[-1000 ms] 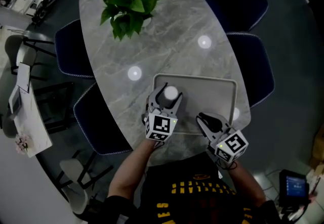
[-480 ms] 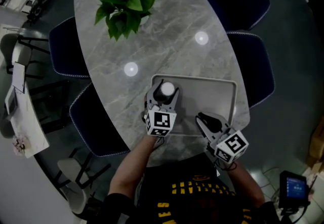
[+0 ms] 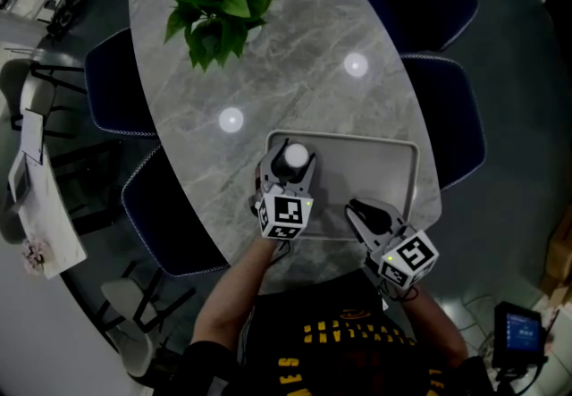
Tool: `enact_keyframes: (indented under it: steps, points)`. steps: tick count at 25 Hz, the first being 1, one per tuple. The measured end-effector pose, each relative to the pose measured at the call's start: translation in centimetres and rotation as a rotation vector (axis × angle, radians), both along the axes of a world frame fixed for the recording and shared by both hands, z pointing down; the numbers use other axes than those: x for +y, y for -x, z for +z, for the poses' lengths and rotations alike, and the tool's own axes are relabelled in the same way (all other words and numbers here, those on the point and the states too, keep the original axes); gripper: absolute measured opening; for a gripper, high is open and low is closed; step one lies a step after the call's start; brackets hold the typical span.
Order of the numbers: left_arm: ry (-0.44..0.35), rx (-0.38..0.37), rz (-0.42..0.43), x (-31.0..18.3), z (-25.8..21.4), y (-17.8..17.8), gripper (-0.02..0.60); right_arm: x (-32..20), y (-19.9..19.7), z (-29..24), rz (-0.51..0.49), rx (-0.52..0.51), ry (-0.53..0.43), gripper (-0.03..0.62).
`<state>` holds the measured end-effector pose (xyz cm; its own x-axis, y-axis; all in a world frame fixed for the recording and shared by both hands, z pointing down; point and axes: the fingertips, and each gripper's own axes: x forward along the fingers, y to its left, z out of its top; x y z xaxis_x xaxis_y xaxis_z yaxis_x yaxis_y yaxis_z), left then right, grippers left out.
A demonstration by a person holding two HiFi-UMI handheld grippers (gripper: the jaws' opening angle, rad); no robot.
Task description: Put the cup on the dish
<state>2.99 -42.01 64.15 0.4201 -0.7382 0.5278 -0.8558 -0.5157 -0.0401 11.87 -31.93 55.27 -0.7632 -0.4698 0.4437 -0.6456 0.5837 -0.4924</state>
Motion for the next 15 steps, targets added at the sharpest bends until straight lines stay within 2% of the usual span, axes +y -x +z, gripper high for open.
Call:
enact_keyframes:
  steps: [15]
  points:
    - [0.026,-0.037,0.004,-0.05,0.40,-0.01,0.265,0.39,-0.36,-0.37,0.019,-0.022,-0.016,0.051]
